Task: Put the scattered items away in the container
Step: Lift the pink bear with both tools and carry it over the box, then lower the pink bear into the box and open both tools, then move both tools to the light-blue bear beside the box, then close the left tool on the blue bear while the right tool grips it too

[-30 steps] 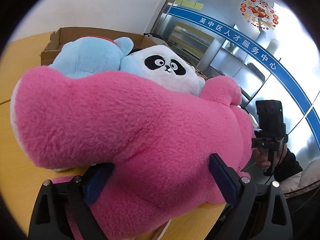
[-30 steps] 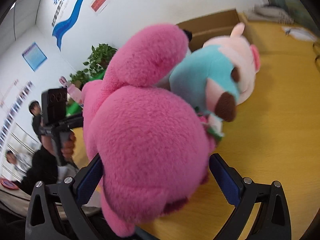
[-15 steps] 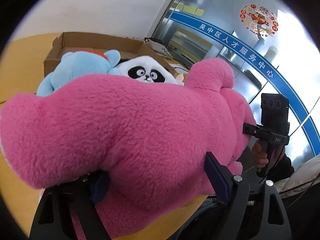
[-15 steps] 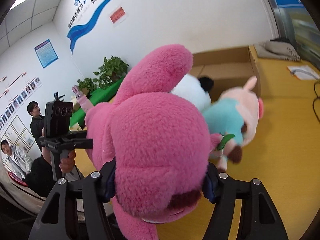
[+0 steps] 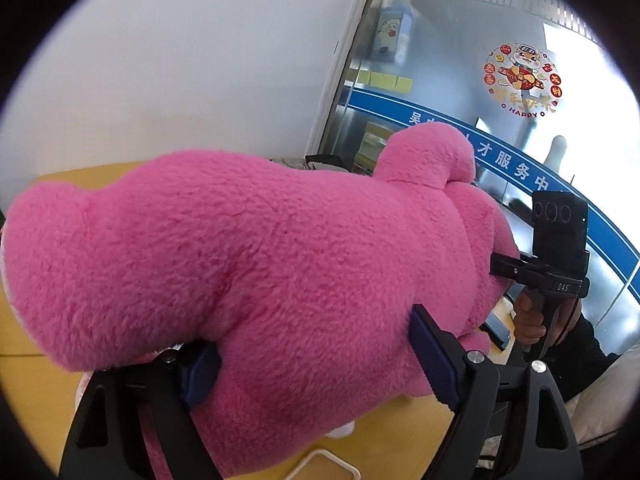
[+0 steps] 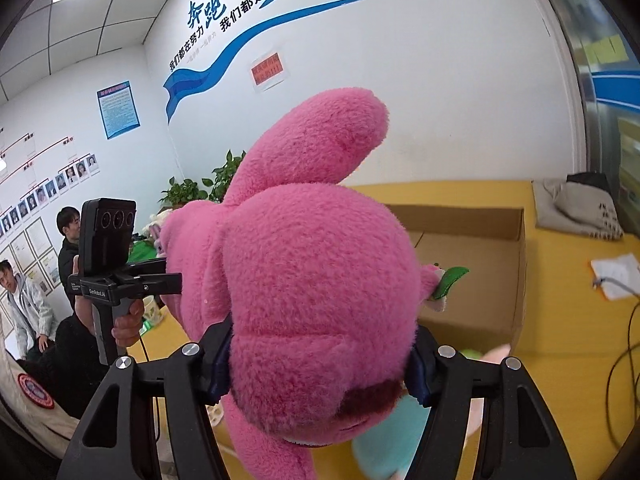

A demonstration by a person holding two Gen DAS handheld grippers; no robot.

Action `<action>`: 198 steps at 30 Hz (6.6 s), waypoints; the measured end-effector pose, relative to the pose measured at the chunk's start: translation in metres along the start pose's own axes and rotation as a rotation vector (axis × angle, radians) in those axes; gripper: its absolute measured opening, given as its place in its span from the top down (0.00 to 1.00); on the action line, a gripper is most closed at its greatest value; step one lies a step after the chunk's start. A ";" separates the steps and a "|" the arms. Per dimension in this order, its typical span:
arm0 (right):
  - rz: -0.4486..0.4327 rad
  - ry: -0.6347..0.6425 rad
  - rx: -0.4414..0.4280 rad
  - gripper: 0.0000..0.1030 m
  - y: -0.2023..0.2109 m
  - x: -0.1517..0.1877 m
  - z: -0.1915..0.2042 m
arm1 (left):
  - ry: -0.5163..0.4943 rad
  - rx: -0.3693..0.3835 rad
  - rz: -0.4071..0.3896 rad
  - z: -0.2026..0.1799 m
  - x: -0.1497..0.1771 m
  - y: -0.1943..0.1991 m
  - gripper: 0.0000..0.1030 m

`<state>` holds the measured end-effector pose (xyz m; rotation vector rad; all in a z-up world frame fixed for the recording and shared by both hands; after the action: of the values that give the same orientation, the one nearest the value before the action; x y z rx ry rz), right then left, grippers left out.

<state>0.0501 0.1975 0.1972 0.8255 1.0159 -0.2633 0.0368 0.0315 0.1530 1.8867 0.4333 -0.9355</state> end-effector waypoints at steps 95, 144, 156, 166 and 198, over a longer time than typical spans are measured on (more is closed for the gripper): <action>0.099 0.053 0.261 0.00 -0.073 -0.039 -0.024 | 0.195 -0.341 0.070 0.141 0.042 -0.016 0.21; 0.206 -0.041 0.249 0.00 -0.076 0.047 -0.002 | 0.255 -0.268 0.080 0.121 0.089 -0.035 0.21; 0.264 -0.015 0.015 0.00 -0.120 0.051 0.072 | 0.246 -0.186 0.144 0.147 0.082 -0.060 0.21; 0.322 -0.221 -0.134 0.02 -0.216 0.079 0.114 | 0.212 0.115 0.261 0.178 0.075 -0.117 0.21; 0.402 0.061 0.179 0.02 -0.259 0.084 0.121 | 0.284 0.037 0.322 0.175 0.099 -0.117 0.35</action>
<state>0.0297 -0.0508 0.0328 1.1850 0.8680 0.0163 -0.0482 -0.0728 -0.0369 2.0557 0.2678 -0.4679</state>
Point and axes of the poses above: each gripper's, at about its wrist camera, not at the fingertips, and y roughly against the way its jaws point, z to its left, x to its underside, the point moved 4 cm from there along -y, roughly the way its jaws point, and after that the axes turned 6 degrees about z, right-handed, at the moved point
